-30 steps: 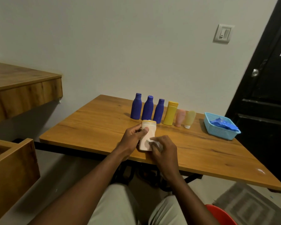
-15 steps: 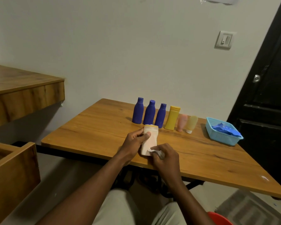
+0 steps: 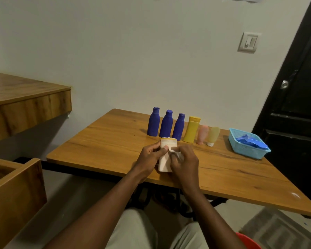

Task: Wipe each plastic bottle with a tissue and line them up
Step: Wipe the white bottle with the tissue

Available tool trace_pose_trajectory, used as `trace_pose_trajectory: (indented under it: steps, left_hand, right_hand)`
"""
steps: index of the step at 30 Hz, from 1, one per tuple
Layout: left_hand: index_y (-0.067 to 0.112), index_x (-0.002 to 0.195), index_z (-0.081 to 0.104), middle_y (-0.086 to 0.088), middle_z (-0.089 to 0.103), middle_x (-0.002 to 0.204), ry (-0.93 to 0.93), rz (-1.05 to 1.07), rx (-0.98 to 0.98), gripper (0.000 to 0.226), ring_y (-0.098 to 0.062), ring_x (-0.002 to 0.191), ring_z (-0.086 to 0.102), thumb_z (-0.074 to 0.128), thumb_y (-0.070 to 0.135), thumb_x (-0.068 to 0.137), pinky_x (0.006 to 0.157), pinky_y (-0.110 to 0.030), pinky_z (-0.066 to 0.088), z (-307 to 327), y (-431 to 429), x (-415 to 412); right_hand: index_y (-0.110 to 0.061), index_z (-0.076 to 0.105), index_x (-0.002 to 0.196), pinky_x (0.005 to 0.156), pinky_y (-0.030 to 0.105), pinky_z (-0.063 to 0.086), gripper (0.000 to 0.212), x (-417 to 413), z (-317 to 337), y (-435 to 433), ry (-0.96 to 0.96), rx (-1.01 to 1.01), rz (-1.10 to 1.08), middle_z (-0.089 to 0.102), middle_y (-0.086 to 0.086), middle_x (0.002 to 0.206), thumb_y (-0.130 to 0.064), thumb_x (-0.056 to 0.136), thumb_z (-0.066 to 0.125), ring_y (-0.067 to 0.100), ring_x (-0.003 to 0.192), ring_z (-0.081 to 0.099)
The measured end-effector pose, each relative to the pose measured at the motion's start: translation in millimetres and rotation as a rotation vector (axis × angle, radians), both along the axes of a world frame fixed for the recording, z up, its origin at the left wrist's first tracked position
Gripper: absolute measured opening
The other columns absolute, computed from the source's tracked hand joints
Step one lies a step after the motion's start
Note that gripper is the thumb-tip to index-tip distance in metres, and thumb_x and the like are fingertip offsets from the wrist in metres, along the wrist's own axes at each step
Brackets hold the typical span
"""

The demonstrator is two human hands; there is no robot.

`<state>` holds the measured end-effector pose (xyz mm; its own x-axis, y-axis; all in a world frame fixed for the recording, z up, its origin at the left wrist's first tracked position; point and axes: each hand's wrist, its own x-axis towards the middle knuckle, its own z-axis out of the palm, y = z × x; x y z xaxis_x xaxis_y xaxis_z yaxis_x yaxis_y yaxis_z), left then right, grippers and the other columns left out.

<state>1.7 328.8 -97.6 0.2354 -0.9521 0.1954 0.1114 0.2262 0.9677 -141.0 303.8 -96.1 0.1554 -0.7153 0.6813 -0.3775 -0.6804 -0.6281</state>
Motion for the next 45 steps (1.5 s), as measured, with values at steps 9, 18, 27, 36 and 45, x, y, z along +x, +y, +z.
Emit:
trace_pose_trajectory:
  steps: [9,18,27,36,45]
  left_hand:
    - [0.024,0.127,0.07,-0.005,0.078,0.112,-0.001,-0.01,-0.017,0.026,-0.027,0.107,0.073,0.064,0.023,0.103,0.086,-0.042,0.061,0,3,-2]
    - [0.029,0.126,0.069,-0.005,0.076,0.118,-0.027,-0.013,-0.056,0.025,-0.025,0.111,0.071,0.059,0.02,0.105,0.089,-0.041,0.061,-1,2,-1]
    - [0.018,0.13,0.065,-0.008,0.073,0.118,-0.048,-0.039,0.008,0.027,-0.029,0.108,0.07,0.054,0.027,0.106,0.086,-0.041,0.059,2,-3,1]
    - [0.019,0.141,0.048,-0.007,0.066,0.131,0.131,-0.133,0.087,0.034,-0.02,0.113,0.066,0.044,0.034,0.11,0.09,-0.039,0.054,5,-6,6]
    - [0.019,0.146,0.043,-0.012,0.06,0.14,0.198,-0.192,0.035,0.038,-0.022,0.117,0.063,0.04,0.034,0.111,0.095,-0.038,0.055,7,-4,9]
  right_hand:
    - [-0.021,0.069,0.101,0.08,0.03,0.055,0.012,2,30,-20,-0.048,0.013,-0.027,0.063,-0.008,0.102,-0.018,0.09,0.068,0.005,0.095,0.059]
    - [-0.014,0.067,0.126,0.084,0.025,0.053,0.038,-3,10,-1,0.29,-0.192,0.023,0.06,0.002,0.115,-0.006,0.088,0.068,0.012,0.103,0.057]
    - [-0.019,0.071,0.114,0.085,0.027,0.054,0.03,-16,-15,3,0.108,-0.097,0.07,0.059,-0.006,0.114,-0.006,0.087,0.07,-0.003,0.106,0.055]
    - [-0.025,0.069,0.105,0.088,0.029,0.056,0.024,2,0,-2,0.0,0.015,0.066,0.059,-0.017,0.11,-0.007,0.089,0.068,-0.008,0.107,0.054]
    - [-0.02,0.069,0.107,0.081,0.031,0.055,0.023,26,32,-9,0.025,-0.146,0.066,0.057,-0.009,0.104,-0.007,0.087,0.069,0.001,0.098,0.055]
